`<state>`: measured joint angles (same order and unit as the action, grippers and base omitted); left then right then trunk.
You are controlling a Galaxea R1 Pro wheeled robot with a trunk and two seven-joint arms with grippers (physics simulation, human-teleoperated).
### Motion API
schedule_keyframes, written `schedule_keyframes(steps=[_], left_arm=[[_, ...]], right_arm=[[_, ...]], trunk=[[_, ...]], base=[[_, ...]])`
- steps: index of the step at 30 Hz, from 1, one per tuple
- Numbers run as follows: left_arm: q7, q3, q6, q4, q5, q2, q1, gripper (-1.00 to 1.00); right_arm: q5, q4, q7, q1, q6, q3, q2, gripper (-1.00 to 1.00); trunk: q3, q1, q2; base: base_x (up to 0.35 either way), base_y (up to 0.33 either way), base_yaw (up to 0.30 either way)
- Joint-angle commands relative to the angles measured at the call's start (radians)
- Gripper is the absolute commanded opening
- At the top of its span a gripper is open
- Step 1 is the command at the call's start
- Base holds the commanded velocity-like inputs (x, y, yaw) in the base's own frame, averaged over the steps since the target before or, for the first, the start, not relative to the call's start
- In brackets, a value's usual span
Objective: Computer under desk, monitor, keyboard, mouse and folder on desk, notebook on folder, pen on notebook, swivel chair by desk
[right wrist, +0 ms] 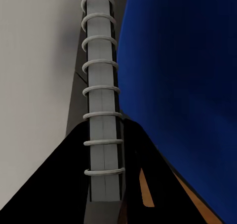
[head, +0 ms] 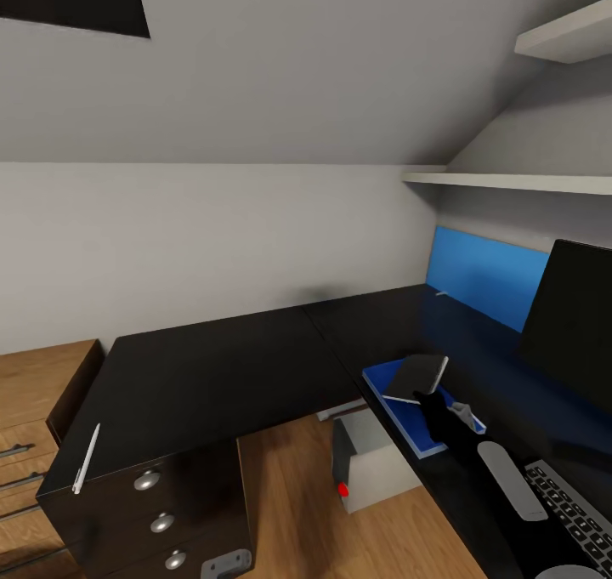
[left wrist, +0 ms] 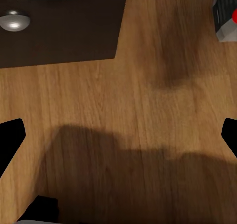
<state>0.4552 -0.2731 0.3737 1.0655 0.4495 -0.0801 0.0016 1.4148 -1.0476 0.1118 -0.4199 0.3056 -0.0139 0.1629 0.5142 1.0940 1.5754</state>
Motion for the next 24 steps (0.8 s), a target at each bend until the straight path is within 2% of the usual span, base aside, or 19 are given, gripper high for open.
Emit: schedule_keyframes(steps=[1, 13, 18, 24], left_arm=[[0.008, -0.002, 0.002, 0.002, 0.009, 0.0, 0.0, 1.0], [0.008, -0.002, 0.002, 0.002, 0.008, 0.0, 0.0, 1.0], [0.009, -0.003, 0.002, 0.002, 0.009, -0.002, 0.0, 1.0], [0.01, -0.002, 0.002, 0.002, 0.009, -0.003, 0.0, 1.0]], right_arm=[[0.012, -0.002, 0.005, 0.0, 0.004, -0.001, 0.0, -1.0], [0.012, -0.001, 0.005, 0.0, 0.004, 0.001, 0.0, -1.0], [0.012, -0.002, 0.005, 0.0, 0.004, 0.001, 0.0, -1.0], [0.012, -0.001, 0.005, 0.0, 0.004, 0.002, 0.001, -1.0]], trunk=[[0.001, 0.0, 0.001], [0.001, 0.0, 0.001], [0.017, 0.019, 0.036], [0.017, 0.019, 0.036]], base=[[0.0, 0.0, 0.0], [0.0, 0.0, 0.0], [0.0, 0.0, 0.0], [0.0, 0.0, 0.0]])
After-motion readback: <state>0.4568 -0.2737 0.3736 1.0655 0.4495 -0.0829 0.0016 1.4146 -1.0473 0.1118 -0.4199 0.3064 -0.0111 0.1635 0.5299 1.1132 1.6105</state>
